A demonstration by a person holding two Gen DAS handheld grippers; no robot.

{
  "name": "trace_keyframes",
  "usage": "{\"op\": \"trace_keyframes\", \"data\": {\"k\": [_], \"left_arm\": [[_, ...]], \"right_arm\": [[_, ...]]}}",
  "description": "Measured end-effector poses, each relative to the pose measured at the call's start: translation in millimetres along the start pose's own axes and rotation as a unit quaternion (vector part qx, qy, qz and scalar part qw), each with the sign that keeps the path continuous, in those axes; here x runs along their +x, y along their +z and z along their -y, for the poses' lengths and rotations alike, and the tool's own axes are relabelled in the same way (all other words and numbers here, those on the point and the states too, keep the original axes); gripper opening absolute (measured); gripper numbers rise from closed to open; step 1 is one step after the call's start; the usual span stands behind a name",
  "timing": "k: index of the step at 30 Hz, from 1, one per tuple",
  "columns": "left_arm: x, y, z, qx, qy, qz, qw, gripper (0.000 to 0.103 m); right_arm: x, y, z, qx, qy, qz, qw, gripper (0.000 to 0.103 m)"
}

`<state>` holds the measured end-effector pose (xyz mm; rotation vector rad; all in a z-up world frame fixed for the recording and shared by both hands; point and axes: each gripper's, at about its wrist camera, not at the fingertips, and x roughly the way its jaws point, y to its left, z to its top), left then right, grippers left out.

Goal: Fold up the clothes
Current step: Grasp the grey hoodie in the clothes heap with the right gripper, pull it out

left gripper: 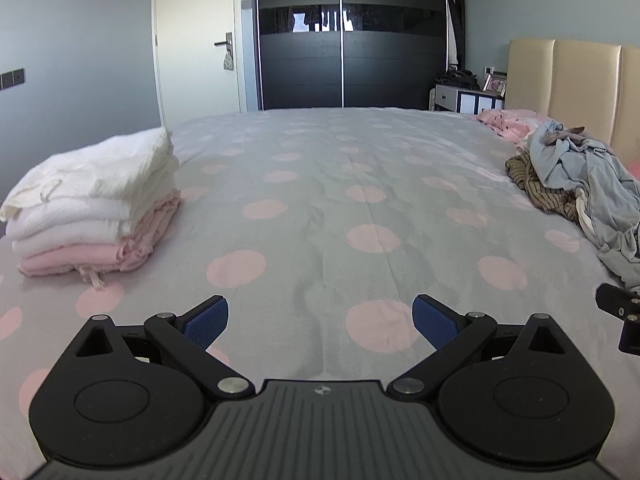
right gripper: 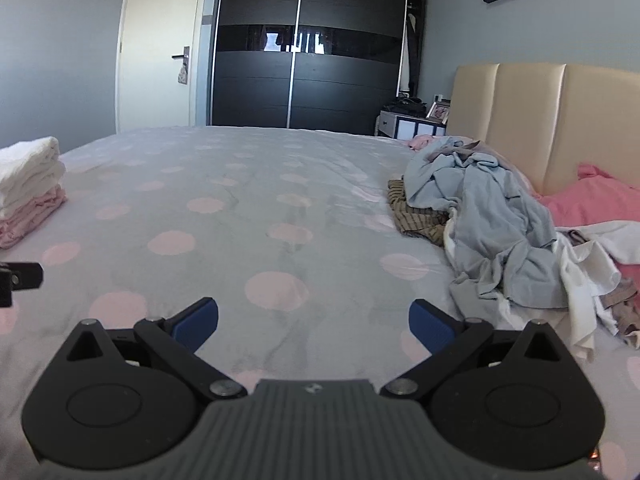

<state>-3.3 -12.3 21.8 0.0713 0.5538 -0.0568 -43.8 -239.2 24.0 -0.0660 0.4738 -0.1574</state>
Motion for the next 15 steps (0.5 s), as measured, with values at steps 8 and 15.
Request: {"op": "trace_keyframes", "data": {"k": [8, 15], "left_arm": [[2.7, 34.2, -6.5, 0.008, -0.015, -0.009, 0.9998, 0.101], [12.4, 57.4, -28.8, 0.039, -0.034, -0.027, 0.9983, 0.101]], "right_arm": [[8.6, 21.7, 51.3, 0.049, 0.011, -0.015, 0.999, 0.102], [29.6, 54.4, 111.2, -0.031, 0.015, -0.040, 0.999, 0.102]]}}
